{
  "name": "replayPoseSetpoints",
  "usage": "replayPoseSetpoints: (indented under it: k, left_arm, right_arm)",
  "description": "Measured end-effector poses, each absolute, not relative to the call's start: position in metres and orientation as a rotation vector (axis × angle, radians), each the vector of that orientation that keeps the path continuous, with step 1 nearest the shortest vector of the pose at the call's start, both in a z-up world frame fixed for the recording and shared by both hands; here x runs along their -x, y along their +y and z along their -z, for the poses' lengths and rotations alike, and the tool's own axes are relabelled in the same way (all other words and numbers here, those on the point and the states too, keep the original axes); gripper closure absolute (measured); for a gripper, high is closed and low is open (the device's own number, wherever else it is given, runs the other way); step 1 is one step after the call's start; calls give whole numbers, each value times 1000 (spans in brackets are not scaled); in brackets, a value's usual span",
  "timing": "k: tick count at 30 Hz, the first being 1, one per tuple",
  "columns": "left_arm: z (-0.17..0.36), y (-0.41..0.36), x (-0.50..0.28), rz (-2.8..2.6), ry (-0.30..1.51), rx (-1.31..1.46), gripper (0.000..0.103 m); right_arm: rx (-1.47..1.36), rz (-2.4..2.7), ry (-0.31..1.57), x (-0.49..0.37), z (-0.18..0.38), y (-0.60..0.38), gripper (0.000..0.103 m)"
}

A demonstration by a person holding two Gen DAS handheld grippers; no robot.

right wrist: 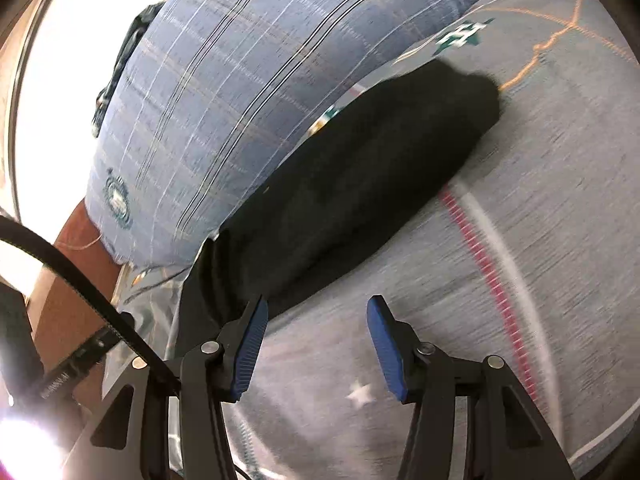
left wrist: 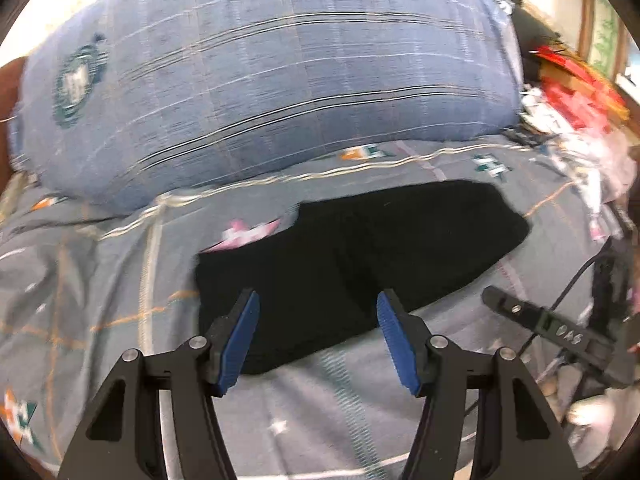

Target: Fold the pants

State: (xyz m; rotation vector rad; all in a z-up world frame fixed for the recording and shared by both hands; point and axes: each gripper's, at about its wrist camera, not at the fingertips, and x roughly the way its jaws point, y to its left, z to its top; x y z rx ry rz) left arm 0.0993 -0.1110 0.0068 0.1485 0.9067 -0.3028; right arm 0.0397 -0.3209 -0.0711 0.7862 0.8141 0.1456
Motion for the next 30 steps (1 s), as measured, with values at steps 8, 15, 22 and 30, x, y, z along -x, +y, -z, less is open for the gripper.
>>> replayPoseSetpoints:
  k: [8,15,22,30]
  left_arm:
    - [7,-197,-167,543,1037,-201,37]
    - [48,-274,-243,643,1164,-171,37]
    - [69,-345,-278,752,1131,-243,38]
    - [105,-398,-268,844,1188,-449,37]
  right_arm:
    - [-840,-38,776,-38,73,-373,45]
    - [-810,-1,775,-59,72,-395,44]
    - [-807,-5,753,-83,74,-403,44]
    - [-832,-2,675,-86,79,-405,45]
